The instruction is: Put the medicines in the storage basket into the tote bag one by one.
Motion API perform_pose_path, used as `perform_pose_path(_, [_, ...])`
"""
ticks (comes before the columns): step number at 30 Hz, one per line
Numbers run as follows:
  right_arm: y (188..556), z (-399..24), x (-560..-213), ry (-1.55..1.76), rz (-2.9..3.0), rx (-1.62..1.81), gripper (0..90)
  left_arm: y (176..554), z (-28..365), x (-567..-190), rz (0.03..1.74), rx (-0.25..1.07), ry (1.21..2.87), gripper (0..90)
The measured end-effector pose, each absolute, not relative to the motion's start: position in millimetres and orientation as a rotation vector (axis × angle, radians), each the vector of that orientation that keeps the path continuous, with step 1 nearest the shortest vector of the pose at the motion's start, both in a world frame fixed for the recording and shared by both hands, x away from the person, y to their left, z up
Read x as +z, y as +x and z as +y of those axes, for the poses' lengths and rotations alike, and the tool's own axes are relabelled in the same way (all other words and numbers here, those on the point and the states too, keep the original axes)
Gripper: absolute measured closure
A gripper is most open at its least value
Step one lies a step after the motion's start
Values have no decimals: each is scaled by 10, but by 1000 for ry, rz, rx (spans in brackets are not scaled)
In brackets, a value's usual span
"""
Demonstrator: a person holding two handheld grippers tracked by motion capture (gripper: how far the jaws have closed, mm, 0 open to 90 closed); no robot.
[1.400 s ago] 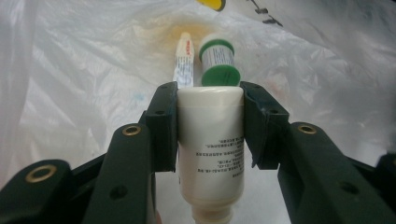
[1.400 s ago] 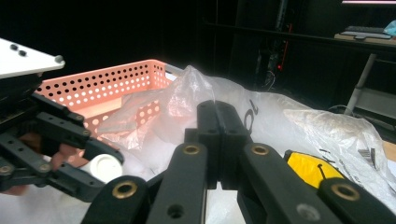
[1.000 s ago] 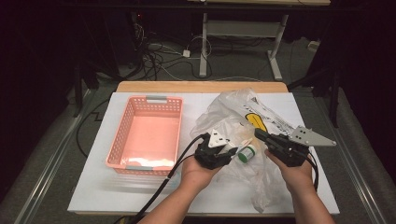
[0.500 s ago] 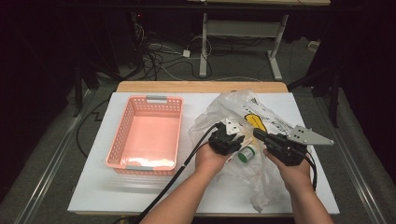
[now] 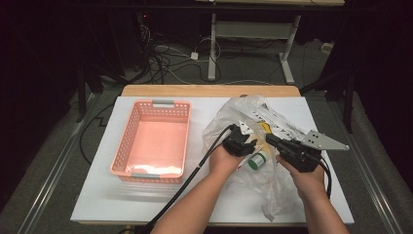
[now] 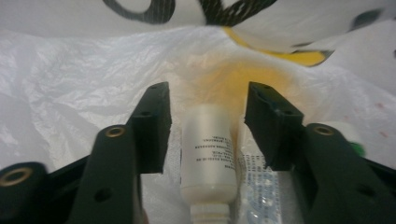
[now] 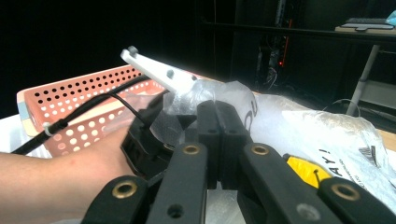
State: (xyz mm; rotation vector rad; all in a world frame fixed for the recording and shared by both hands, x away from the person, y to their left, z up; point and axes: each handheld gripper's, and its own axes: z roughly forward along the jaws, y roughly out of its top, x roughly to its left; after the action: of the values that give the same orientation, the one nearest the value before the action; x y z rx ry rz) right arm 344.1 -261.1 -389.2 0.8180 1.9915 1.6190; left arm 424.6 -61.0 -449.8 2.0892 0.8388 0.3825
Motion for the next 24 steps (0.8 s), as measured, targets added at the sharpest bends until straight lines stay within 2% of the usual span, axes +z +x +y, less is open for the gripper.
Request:
perform_pose_path(2, [3437, -2608, -3893, 817, 1997, 1614, 900, 4171, -580, -4433, 822, 379, 2093, 402])
perform_pose_path(8, [3423, -2587, -3893, 807, 2004, 1606, 900, 3818, -355, -4317, 753, 327, 2068, 364])
perform_pose_path(12, [3407, -2575, -3886, 802, 2006, 1600, 900, 3539, -167, -4387, 728, 284, 2085, 300])
perform_pose_path(15, [3402, -2570, -3884, 801, 2004, 1597, 900, 3358, -59, -4530, 719, 301, 2149, 250])
perform_pose_path(19, [3402, -2558, -3890, 800, 2011, 1591, 900, 3305, 15, -4768, 804, 270, 2242, 132])
perform_pose_path(24, [3407, -2555, -3898, 804, 2015, 1587, 900, 3340, -34, -4842, 828, 252, 2301, 88])
